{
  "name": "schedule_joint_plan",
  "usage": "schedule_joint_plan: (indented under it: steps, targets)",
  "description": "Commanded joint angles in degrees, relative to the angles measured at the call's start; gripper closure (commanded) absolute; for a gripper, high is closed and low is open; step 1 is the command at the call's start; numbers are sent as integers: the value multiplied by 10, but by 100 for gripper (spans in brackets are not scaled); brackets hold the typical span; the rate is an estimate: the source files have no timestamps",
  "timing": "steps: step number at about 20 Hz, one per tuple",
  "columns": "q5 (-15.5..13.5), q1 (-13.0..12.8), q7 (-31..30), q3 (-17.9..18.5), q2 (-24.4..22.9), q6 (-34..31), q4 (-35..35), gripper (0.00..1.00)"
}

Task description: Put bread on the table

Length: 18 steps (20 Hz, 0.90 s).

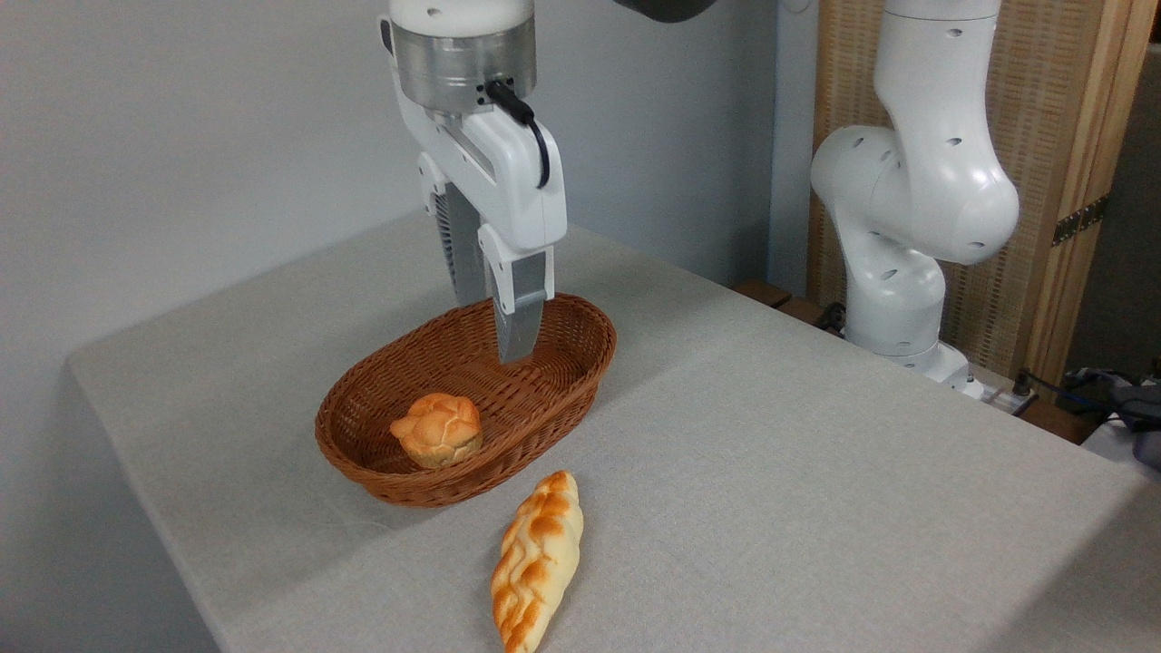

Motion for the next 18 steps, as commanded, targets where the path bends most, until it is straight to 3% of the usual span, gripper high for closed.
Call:
schedule_joint_plan:
  steps: [1, 5, 10, 15, 18]
  targets:
    - [-8, -3, -74, -19, 16, -13, 37, 0]
    - [-7, -3, -172, -36, 27, -15, 58, 0]
    - [-1, -2, -204, -61, 32, -15, 60, 0]
    - [72, -2, -226, -120, 50, -15, 59, 0]
    - [78, -2, -224, -117, 50, -15, 59, 0]
